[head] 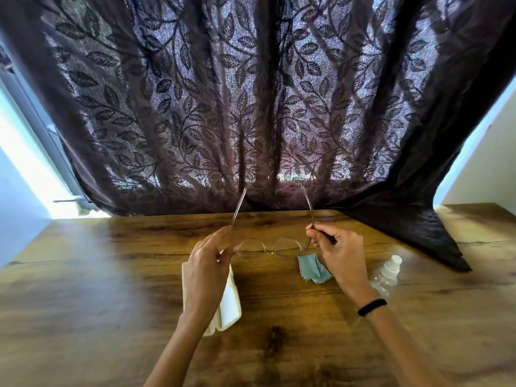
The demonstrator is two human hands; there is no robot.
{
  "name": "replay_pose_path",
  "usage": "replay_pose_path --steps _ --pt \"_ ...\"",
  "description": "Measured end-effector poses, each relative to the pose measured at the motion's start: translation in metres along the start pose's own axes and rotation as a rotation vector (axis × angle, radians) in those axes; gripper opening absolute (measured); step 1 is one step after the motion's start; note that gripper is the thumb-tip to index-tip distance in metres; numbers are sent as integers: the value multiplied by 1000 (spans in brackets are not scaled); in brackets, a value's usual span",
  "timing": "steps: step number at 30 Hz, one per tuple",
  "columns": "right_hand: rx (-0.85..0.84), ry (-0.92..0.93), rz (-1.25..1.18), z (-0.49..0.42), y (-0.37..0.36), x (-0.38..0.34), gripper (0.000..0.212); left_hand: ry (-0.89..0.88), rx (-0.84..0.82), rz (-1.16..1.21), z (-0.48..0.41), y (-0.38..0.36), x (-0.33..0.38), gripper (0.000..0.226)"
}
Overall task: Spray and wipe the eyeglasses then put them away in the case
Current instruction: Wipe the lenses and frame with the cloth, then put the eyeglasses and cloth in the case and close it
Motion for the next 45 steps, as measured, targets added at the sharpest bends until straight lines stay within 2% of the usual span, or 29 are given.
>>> replay_pose_path --steps 3,5,14,18,21,24,27,33,36,41,45 --pt "-15 -10 7 0 0 0 16 -24 16 -43 -2 0 4 8" --pt "-26 0 17 0 -1 -2 17 -31 16 -41 -2 0 5 3" --pt "-357 350 442 11 -46 -40 23 -37 13 58 2 0 15 10" --pt "-457 334 444 18 -64 -35 17 -57 46 52 2 3 20 17" --pt "-408 353 387 17 -60 -38 12 -36 65 51 2 6 16 15" --pt "-247 232 231 11 -40 -27 21 -18 89 63 2 11 12 15" --pt "-91 70 112 13 -15 -4 19 -2 93 95 0 15 10 16" --pt "-20 -277 -337 40 -14 36 19 45 71 142 -1 12 5 20" --pt "37 -390 -511 53 -17 43 21 63 61 140 -1 10 4 21" --pt "98 -416 -541 57 -17 48 28 71 21 164 -1 8 5 24" --pt "113 -428 -469 56 -14 53 28 16 -125 138 1 -3 13 20"
Point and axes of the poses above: each hand's wrist, its own z-axis away from the middle knuckle, its own y-axis out of the back of the hand, x = y × z, the point moved 9 cm from there along -z, towards the middle knuckle, and after that the axes turned 9 degrees about y, right-handed, at the moved point
